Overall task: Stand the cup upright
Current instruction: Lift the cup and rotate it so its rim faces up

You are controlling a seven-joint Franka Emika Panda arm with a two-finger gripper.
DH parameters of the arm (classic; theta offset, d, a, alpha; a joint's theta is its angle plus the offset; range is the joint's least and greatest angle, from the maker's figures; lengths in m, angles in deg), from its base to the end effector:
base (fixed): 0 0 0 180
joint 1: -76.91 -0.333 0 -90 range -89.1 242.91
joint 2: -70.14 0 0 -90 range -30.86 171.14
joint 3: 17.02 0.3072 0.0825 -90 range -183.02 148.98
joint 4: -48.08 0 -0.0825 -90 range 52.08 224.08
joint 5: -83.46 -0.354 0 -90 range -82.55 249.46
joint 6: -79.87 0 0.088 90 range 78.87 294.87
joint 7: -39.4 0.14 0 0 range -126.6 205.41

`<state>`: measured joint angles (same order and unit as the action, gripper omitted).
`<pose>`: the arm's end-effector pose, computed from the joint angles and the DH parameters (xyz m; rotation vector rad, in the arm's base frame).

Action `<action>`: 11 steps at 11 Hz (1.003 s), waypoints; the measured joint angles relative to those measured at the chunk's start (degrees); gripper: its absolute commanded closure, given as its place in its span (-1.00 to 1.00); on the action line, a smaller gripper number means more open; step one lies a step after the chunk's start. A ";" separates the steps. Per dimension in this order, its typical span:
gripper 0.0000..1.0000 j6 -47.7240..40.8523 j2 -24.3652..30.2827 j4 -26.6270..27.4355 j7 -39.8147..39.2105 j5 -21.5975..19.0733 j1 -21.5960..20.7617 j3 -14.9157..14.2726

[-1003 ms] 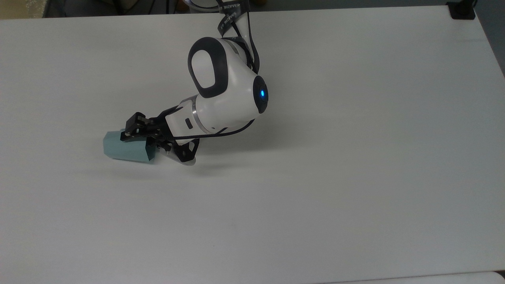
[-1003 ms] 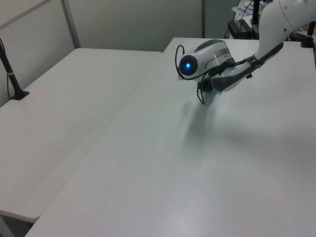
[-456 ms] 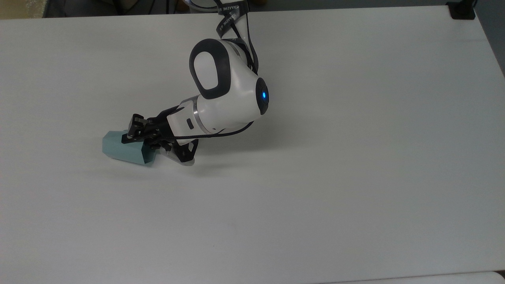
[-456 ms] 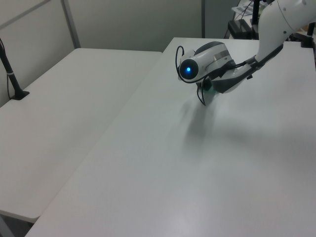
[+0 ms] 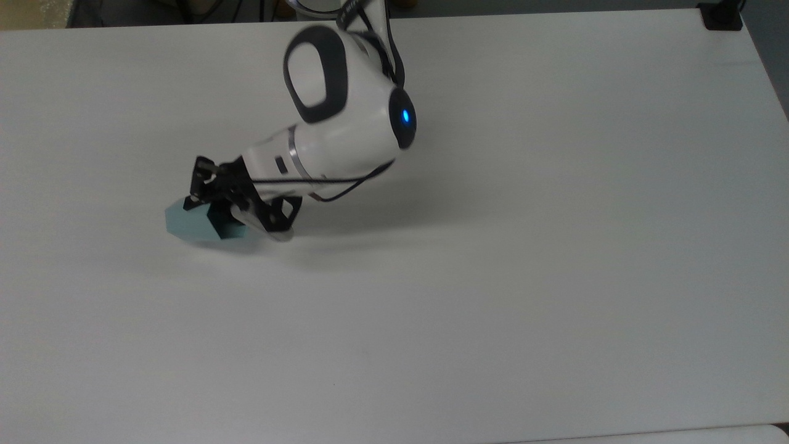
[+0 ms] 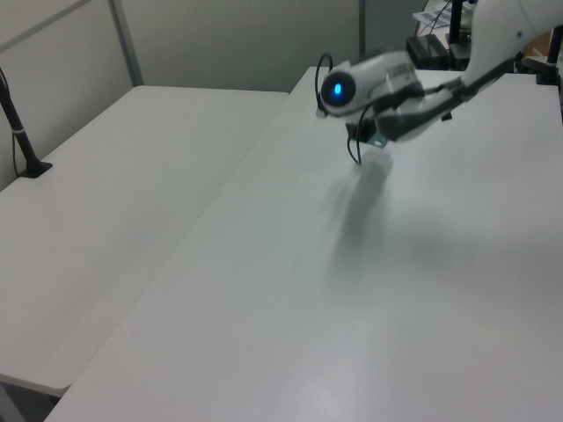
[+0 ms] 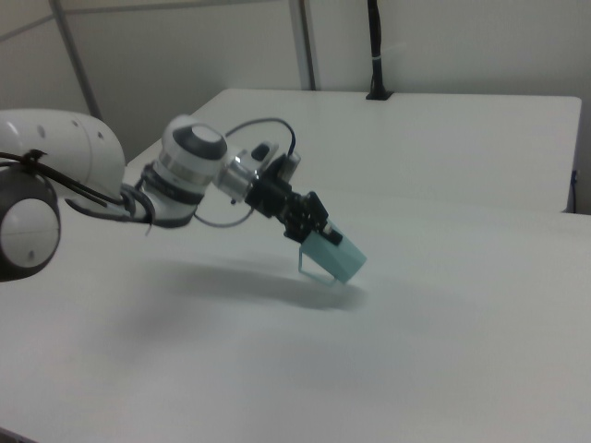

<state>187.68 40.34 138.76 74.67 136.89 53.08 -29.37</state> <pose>0.6504 0.0643 0.3468 2.1732 0.0165 0.2287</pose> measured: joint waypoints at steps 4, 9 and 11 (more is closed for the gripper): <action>1.00 0.27 12.16 2.42 -6.39 -19.60 3.94 -0.05; 1.00 13.33 28.22 20.84 -12.91 -49.03 5.02 -0.09; 1.00 16.24 30.99 25.56 -14.04 -56.32 5.01 -0.08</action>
<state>203.93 71.33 164.32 60.64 80.56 58.10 -29.44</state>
